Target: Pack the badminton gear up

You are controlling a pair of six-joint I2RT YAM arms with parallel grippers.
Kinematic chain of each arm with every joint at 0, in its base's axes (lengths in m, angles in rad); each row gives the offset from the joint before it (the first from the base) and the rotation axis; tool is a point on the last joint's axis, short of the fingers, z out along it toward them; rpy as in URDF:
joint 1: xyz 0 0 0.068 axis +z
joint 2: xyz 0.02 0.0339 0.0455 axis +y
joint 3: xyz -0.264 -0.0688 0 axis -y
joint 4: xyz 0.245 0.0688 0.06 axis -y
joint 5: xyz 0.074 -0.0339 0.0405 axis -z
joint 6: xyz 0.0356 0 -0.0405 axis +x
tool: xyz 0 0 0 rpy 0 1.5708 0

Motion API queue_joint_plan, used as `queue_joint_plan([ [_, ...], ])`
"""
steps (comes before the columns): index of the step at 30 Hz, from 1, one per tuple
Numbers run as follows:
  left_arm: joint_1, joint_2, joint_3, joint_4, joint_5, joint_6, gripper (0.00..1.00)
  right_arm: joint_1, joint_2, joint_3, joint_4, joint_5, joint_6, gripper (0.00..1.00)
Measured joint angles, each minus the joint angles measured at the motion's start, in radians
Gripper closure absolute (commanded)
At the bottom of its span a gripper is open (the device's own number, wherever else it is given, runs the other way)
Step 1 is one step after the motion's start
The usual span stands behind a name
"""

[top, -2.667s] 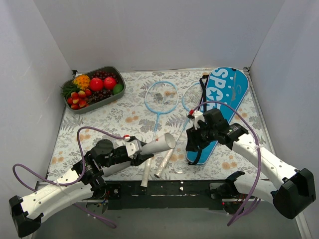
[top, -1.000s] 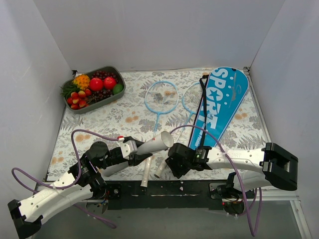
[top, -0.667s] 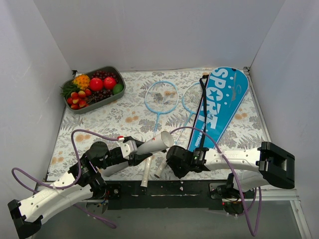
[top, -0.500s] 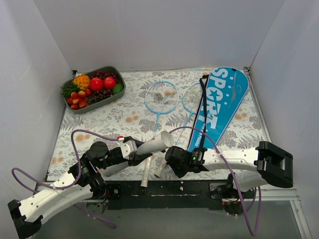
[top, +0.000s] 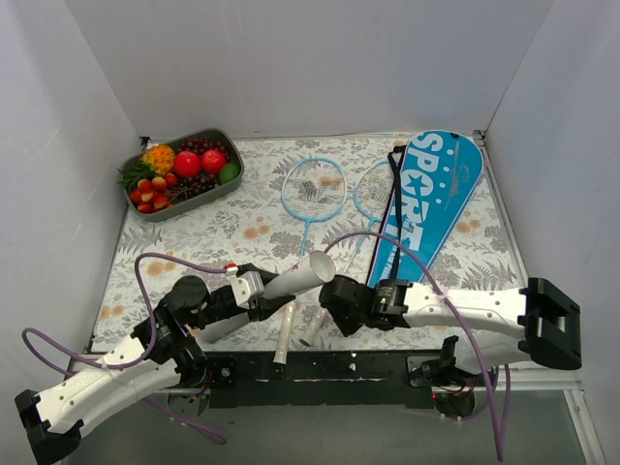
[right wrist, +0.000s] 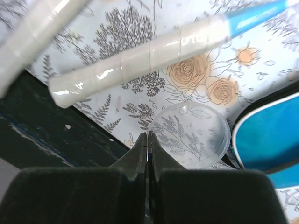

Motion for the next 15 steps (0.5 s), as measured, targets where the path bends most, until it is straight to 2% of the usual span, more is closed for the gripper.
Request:
queue_joint_plan([
  [5, 0.001, -0.014, 0.0, 0.032, -0.023, -0.004, 0.99, -0.035, -0.096, 0.08, -0.079, 0.046, 0.005, 0.99],
  [15, 0.0, -0.005, 0.0, 0.019, -0.015, -0.005, 1.0, -0.302, -0.25, 0.145, -0.172, 0.087, -0.066, 0.99],
])
